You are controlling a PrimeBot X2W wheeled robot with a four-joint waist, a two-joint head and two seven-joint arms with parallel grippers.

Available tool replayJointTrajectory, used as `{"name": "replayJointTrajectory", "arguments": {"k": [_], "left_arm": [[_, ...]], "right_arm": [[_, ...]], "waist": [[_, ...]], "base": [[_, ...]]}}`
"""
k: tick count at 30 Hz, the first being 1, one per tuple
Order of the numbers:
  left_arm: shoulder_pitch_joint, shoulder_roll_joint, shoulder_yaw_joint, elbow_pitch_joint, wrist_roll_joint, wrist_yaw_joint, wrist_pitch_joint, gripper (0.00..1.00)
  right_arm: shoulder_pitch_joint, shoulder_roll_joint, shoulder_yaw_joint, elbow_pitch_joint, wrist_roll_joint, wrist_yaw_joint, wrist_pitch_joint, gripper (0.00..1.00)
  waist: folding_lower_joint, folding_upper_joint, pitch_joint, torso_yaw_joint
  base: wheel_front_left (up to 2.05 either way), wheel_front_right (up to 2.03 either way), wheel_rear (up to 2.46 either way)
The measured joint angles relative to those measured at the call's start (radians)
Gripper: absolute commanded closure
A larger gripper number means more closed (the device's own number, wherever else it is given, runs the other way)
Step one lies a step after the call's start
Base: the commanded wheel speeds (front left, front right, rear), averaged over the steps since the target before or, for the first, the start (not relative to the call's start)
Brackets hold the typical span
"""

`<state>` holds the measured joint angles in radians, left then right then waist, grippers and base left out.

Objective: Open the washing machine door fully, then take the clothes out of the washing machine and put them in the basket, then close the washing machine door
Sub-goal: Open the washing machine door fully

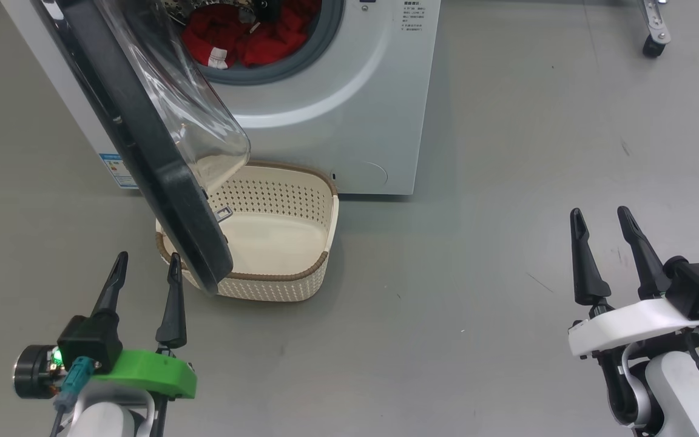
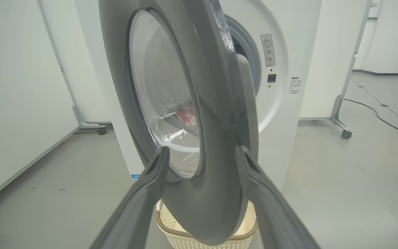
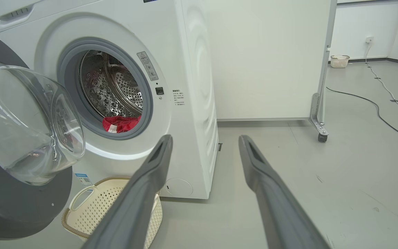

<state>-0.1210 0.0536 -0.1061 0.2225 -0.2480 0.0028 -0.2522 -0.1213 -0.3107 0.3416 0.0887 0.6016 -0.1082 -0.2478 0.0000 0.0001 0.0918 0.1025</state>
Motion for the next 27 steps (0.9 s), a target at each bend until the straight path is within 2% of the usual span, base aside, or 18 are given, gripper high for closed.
{"name": "replayJointTrajectory", "arguments": {"k": [15,27], "left_arm": [[0.0,-0.004,0.001,0.005,0.021,-0.01,0.0,0.0],[0.002,-0.006,0.006,0.014,0.022,-0.027,0.0,0.0]], "right_arm": [[0.044,0.028,-0.026,-0.028,-0.032,0.002,0.0,0.0],[0.071,0.047,-0.041,-0.031,-0.051,0.019,0.0,0.0]], "waist": [[0.0,0.0,0.003,0.01],[0.0,0.0,-0.001,0.014]], "base": [[0.0,0.0,0.0],[0.0,0.0,0.0]]}}
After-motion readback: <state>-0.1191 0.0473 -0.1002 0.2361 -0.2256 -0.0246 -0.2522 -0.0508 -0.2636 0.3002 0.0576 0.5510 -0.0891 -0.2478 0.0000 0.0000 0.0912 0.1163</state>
